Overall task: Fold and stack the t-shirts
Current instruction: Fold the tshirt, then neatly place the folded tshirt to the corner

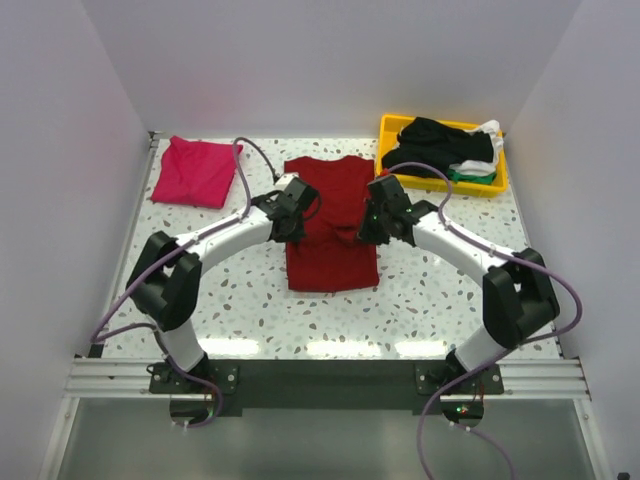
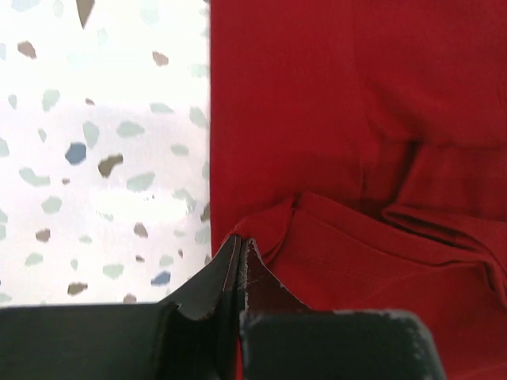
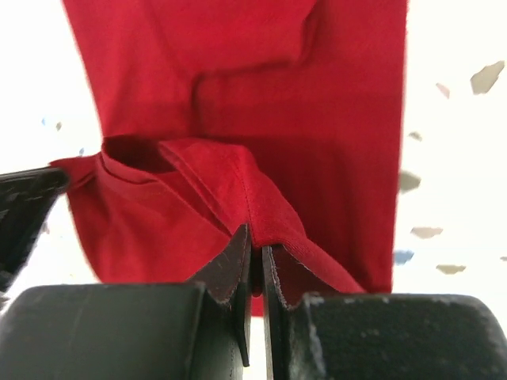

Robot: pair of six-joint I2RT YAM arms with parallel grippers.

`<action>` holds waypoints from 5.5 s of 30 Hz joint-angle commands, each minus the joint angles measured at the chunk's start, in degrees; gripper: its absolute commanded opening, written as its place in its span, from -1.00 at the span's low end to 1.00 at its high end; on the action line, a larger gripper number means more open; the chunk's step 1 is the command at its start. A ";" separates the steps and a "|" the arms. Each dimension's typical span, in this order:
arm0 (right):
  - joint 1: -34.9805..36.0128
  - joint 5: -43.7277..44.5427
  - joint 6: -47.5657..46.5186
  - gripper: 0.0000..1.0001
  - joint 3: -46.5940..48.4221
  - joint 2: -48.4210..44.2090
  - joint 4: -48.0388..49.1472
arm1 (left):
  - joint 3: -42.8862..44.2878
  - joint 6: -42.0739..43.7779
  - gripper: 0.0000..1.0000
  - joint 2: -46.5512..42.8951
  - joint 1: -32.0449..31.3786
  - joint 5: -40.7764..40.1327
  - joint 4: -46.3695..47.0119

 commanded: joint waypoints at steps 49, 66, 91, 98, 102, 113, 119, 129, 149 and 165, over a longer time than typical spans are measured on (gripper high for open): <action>-6.94 -10.40 -3.37 0.75 -23.40 -12.48 9.71 | -28.98 0.54 0.60 -14.61 4.65 26.83 24.88; -6.94 -13.48 -0.20 -0.55 -28.32 -6.41 14.55 | -33.20 -0.78 -0.99 -10.21 2.89 25.70 26.37; -5.54 -25.00 -4.59 -1.00 -23.76 -47.65 -19.91 | -26.82 -1.49 -1.00 -46.17 -9.59 28.78 -2.87; -5.89 -9.62 -9.43 -1.00 -9.71 -33.14 -15.53 | -18.97 2.55 -1.00 -35.19 -2.68 22.87 2.28; -7.03 -4.97 -10.57 -1.00 -3.90 -28.04 -12.00 | -17.30 4.49 -1.00 -30.69 3.85 26.56 5.53; -13.44 -8.64 -13.64 -1.00 5.86 -10.47 -4.36 | -9.82 8.18 -1.00 -18.04 12.72 29.55 14.85; -15.47 -10.31 -14.96 -1.00 10.34 -2.29 -0.93 | -6.49 7.22 -1.00 -9.60 16.85 33.33 19.60; -17.67 -10.22 -13.21 -0.69 21.85 16.25 0.49 | 6.50 7.39 -0.07 8.33 20.20 37.65 22.70; -17.49 -16.64 -18.74 0.97 -1.24 -5.17 -1.17 | 0.29 22.33 1.00 9.12 16.43 30.80 19.25; -17.58 -6.89 -22.61 0.97 -6.87 -20.56 -9.88 | 4.07 17.59 0.51 17.47 9.05 14.19 11.17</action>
